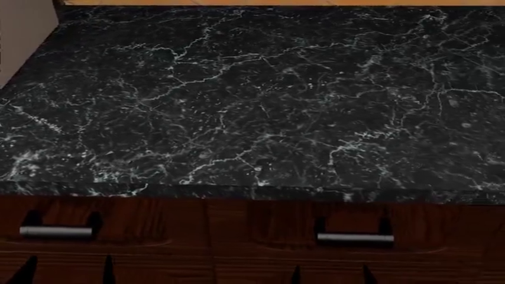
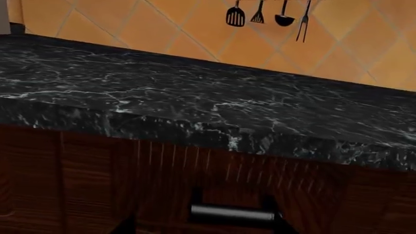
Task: Navigate to the stove.
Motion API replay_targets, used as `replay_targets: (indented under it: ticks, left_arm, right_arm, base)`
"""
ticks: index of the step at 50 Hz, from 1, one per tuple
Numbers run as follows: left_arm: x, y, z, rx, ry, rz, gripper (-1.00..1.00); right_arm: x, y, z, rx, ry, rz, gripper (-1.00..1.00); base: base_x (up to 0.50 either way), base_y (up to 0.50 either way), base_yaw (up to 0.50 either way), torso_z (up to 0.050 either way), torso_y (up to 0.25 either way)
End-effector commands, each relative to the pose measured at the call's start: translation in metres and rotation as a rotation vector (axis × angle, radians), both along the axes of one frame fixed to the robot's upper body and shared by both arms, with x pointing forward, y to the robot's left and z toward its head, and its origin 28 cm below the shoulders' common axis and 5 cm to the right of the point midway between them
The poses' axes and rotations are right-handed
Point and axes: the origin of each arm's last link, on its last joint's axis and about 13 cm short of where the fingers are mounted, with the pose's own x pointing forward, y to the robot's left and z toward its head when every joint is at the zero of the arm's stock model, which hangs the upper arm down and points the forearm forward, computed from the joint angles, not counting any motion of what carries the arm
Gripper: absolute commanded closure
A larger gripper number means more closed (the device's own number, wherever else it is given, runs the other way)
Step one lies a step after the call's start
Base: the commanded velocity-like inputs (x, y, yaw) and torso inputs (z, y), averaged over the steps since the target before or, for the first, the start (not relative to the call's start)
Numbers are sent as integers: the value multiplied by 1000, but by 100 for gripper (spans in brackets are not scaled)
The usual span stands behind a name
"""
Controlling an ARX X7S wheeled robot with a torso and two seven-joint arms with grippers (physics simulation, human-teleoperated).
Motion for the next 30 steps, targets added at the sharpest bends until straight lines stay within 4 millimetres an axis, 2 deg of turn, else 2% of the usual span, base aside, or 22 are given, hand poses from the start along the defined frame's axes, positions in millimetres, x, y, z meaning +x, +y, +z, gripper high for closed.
replay_targets:
  ticks: [1,30]
  left_arm:
    - [0,0,0,0,2,-1,-100]
    - [0,0,0,7,-2,-1,-100]
  right_arm:
    - [0,0,-1,-9,8,-9,-100]
    - [1,1,0,-17,13,-1,-100]
  base:
    - [-82,-406,0,0,0]
    - [-91,-495,0,0,0]
